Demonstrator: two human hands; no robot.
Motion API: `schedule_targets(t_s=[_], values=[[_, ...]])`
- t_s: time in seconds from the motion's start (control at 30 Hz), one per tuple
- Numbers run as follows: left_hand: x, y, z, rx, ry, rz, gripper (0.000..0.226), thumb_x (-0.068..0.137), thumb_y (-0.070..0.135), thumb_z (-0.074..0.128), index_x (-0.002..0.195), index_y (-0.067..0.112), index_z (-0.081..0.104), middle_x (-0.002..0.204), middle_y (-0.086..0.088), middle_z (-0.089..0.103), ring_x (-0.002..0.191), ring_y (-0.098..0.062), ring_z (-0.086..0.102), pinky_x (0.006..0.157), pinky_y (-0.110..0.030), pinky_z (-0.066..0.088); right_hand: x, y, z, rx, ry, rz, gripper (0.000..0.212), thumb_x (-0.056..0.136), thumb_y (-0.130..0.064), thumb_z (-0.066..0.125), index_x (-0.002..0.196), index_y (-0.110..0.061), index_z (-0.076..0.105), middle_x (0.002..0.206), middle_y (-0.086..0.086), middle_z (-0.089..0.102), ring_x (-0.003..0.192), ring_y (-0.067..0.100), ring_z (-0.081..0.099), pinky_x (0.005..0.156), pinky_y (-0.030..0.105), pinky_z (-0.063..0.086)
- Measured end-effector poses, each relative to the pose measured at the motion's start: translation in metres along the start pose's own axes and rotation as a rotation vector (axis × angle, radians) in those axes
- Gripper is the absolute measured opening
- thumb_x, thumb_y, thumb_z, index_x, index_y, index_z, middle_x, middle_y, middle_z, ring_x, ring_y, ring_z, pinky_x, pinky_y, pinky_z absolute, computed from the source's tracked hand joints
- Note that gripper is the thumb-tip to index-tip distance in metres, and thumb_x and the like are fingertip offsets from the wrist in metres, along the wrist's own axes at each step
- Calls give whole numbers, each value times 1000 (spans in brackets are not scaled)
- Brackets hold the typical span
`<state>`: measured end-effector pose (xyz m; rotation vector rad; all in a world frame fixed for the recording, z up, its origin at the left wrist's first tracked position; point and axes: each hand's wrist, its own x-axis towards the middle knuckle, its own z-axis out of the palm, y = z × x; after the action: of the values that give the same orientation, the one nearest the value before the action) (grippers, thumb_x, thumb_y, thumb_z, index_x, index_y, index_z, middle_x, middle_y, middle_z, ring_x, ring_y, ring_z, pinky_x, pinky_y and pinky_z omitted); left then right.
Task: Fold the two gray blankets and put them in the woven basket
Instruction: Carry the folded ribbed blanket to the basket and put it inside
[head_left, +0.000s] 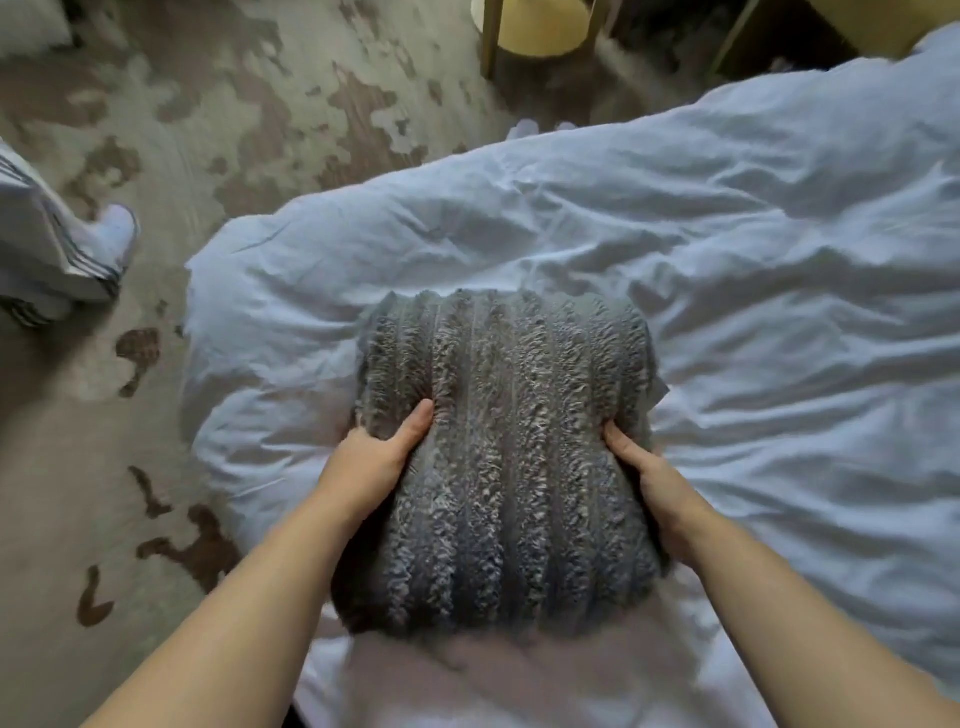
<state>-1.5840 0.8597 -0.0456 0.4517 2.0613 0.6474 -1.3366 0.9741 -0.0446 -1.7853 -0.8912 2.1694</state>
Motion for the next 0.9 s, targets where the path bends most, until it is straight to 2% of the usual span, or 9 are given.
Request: schedule_targets(t_s=[0.17,0.23,0.3,0.4,0.5,0.57,0.63,0.77,0.9], values=[[-8,8,-3,191,13,54,86,66,86,36,102,14,67,109,-15,66,97,-29,58,77,-29,37,-4,-1,6,51,-72,29,45,67,-49,64,91,-13,77,96,13,75,79,26,74,55,26,57],[-15,8,-4,168,54,80,80,61,89,38,87,18,64,92,-7,62,88,-26,57,74,-29,36,-11,-1,2,32,-106,38,50,63,-52,66,93,-15,78,100,14,74,84,27,73,60,27,57],[-22,5,-7,-5,50,69,78,48,94,47,82,25,63,87,7,63,85,-18,58,74,-28,40,-16,2,-5,30,-136,51,63,56,-56,72,104,-14,74,105,14,73,91,29,72,65,29,57],[-16,-2,-11,-202,16,41,74,42,87,61,86,28,67,87,17,68,88,-8,63,70,-20,45,-10,8,-3,74,-128,54,69,58,-56,74,111,-12,70,107,14,73,94,30,71,67,31,58],[3,1,-7,-198,-7,-54,75,50,81,64,96,22,67,90,3,67,75,-8,60,71,-24,42,2,5,11,136,-106,74,53,65,-54,69,96,-11,78,103,16,73,91,31,72,71,36,58],[11,7,-5,-277,-79,-64,75,51,77,68,105,24,67,91,8,67,73,2,57,66,-20,41,8,1,12,151,-117,80,51,68,-55,67,92,-12,79,103,16,73,92,32,72,74,40,58],[11,9,-6,-307,-121,-57,81,40,80,70,101,26,68,87,14,69,75,-1,62,61,-19,41,7,-2,8,143,-138,76,54,66,-57,69,94,-12,78,106,16,73,95,33,71,80,42,56],[-3,-3,-14,-410,-158,-12,81,36,78,74,97,25,72,93,8,76,89,-14,71,79,-28,51,-13,-2,10,147,-152,84,56,62,-54,72,97,-11,77,108,18,72,95,35,70,77,40,56],[-26,-1,-30,-507,-147,73,80,40,78,74,100,25,73,96,8,75,93,-13,70,87,-32,50,-50,-2,21,193,-174,53,51,65,-50,71,95,-10,78,103,18,73,90,33,71,70,39,59]])
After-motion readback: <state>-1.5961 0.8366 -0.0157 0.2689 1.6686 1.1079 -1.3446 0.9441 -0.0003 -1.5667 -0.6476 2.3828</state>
